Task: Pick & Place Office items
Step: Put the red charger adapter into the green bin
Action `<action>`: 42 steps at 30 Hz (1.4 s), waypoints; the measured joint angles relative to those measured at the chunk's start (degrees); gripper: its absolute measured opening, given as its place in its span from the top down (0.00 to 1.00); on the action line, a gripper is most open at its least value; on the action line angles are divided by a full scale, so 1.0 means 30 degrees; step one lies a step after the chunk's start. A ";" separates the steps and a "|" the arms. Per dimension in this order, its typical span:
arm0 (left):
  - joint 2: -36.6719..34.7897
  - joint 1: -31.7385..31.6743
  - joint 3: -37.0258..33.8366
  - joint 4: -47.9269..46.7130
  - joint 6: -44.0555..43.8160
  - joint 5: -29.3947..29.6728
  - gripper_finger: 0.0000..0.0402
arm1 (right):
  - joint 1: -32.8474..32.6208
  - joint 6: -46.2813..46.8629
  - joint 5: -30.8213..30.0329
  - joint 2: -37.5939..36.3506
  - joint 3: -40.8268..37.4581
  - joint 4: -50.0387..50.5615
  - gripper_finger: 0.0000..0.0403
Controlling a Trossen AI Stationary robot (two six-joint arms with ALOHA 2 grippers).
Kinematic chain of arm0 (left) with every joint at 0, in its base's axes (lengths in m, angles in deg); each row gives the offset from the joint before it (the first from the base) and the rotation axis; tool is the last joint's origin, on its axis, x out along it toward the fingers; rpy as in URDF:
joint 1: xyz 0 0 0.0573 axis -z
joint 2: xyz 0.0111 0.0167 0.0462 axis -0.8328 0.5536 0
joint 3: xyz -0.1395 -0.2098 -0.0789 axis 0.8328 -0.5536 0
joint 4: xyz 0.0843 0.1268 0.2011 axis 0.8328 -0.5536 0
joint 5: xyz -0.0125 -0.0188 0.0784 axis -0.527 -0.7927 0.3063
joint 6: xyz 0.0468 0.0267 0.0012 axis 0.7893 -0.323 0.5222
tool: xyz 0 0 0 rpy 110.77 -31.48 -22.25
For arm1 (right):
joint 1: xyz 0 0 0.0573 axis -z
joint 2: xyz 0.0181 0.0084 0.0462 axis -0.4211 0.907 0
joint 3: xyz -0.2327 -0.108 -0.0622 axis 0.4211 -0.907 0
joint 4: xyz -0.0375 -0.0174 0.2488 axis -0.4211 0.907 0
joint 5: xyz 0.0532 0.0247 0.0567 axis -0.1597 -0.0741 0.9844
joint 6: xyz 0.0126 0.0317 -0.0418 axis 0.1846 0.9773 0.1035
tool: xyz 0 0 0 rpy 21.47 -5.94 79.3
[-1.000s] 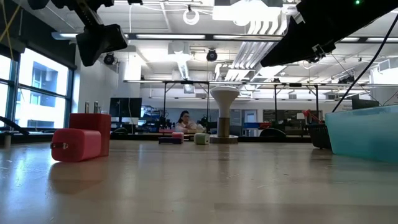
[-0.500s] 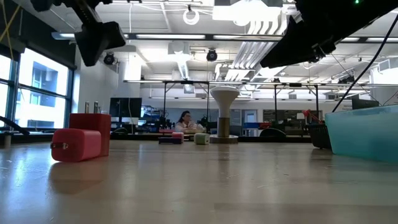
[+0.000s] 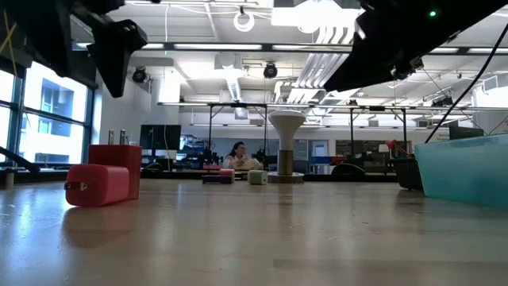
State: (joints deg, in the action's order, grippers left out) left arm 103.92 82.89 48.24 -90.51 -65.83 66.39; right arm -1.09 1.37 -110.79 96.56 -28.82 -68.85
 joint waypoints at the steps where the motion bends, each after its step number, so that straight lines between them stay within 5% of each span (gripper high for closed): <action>1: 0.0018 0.0086 0.0000 -0.0630 0.0000 0.0517 0.10 | 0.0150 -0.0031 -0.0004 0.0000 0.0000 -0.0007 0.47; 17: 0.0313 0.0311 -0.1346 -0.0213 0.0516 0.1062 0.10 | 0.0793 -0.0075 0.3501 -0.0007 0.0000 -0.0007 0.47; 29: 0.0313 -0.0487 -0.4731 0.3957 0.1883 0.0653 0.10 | 0.0793 0.0277 0.3592 -0.0007 0.0002 -0.0005 0.47; 42: 0.1041 -0.0694 -0.4896 0.6039 0.2005 -0.0672 0.10 | 0.0793 0.0285 0.3592 -0.0007 0.0000 0.0000 0.47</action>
State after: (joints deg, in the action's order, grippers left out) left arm 107.04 80.81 33.55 -72.39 -59.82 64.37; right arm 1.29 2.22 -100.01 96.54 -28.82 -68.85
